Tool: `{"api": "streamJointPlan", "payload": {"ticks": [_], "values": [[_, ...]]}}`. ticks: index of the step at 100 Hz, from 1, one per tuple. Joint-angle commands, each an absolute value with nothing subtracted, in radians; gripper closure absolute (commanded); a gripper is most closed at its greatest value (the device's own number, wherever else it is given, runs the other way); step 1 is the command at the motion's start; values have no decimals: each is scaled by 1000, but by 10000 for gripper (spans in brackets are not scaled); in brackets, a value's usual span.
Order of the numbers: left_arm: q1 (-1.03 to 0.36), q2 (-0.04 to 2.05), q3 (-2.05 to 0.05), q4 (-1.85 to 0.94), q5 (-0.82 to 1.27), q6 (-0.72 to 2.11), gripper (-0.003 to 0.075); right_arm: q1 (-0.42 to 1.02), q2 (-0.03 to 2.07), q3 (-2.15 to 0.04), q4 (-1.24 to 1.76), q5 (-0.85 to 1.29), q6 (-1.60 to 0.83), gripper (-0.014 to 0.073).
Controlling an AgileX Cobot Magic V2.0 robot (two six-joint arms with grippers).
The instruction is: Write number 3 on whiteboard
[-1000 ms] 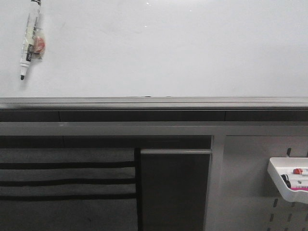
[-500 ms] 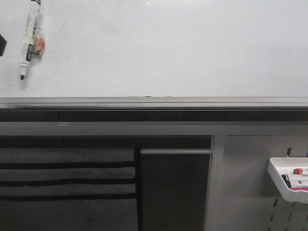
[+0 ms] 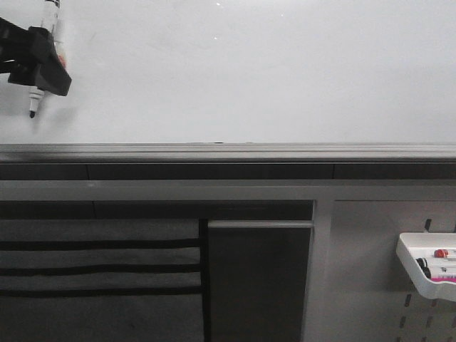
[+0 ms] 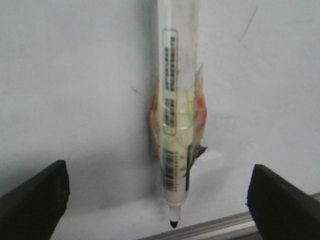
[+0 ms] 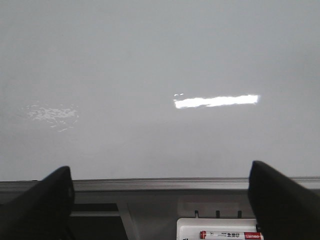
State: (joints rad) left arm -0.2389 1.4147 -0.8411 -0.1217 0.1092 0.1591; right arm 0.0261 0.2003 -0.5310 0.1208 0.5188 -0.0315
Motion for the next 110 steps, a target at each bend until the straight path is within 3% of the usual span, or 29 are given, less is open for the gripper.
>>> {"api": "streamJointPlan", "payload": {"ticks": [1,50,110], "values": [[-241,1405,-878,-132,13,157,73,22,223,-566,122,452,-34,-41],[-294,1455,-878,-130,-84,157,349,22,223,-566,122,452,-34,-41],[-301,1455,-878,-128,-86,157,505,22,223,-566,122,455,-34,-41]]}}
